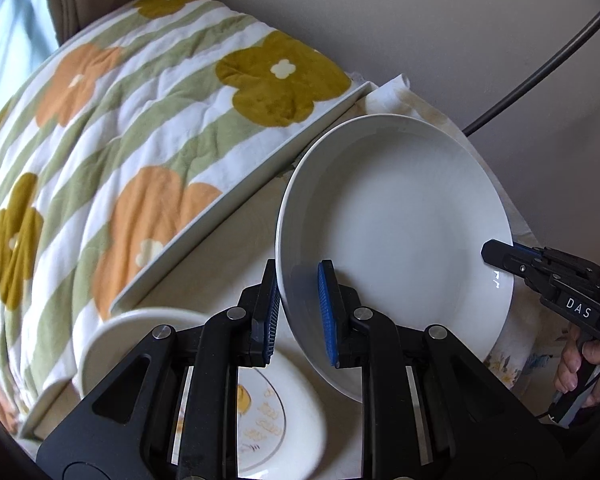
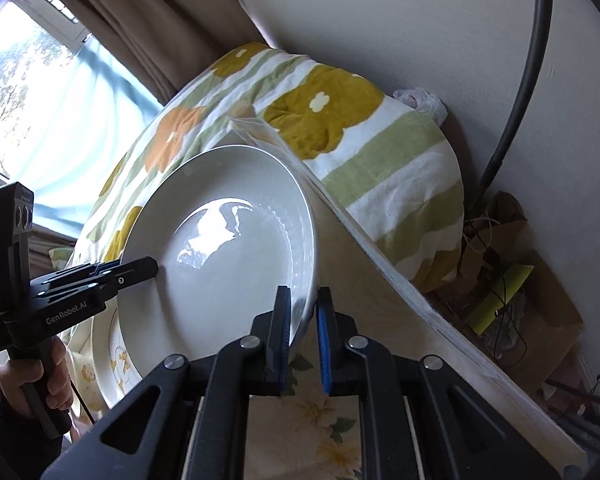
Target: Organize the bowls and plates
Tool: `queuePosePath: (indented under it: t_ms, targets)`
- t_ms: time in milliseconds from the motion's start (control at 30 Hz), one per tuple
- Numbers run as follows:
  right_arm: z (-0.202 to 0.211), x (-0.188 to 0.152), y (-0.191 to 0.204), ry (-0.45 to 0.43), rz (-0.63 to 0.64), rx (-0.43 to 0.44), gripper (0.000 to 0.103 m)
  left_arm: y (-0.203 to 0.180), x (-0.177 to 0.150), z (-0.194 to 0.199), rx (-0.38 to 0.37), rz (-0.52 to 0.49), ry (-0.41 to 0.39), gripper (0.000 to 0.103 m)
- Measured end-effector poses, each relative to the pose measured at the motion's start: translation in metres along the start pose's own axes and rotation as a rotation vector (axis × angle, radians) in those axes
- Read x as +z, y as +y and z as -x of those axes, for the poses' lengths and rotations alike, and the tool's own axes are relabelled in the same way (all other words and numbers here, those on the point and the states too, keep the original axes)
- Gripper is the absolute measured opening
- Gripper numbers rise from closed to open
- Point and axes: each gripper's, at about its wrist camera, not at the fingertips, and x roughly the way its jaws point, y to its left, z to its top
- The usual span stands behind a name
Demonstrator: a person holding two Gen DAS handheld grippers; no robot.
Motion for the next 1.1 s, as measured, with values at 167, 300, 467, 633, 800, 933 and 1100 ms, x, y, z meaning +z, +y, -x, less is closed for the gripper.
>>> queuePosePath:
  t_ms: [167,300,467,633,800,933,1100]
  targets:
    - [0.024,-0.006,0.007,-0.002,0.061,0.039,0.011,-0.010,-0.022,0.032,0.024,0.051,-0.040,0.016]
    - [0.039,-0.010,0.016,0.019,0.136,0.070,0.012,-0.016,-0.049,0.057,0.048,0.122,-0.078,0.016]
    - [0.055,-0.025,0.030,0.050,0.231,0.116,0.012,-0.026,-0.096,0.090,0.098,0.212,-0.116,0.016]
    - [0.069,-0.046,0.046,0.083,0.333,0.183,0.012,-0.035,-0.153,0.125,0.156,0.315,-0.162,0.016]
    - [0.079,-0.079,0.067,0.126,0.448,0.245,0.012,-0.042,-0.218,0.154,0.220,0.430,-0.192,0.016]
    - [0.078,-0.108,0.084,0.179,0.536,0.293,0.012,-0.047,-0.271,0.167,0.269,0.530,-0.200,0.016]
    - [0.065,-0.147,0.103,0.259,0.619,0.333,0.012,-0.044,-0.329,0.168,0.299,0.651,-0.183,0.016]
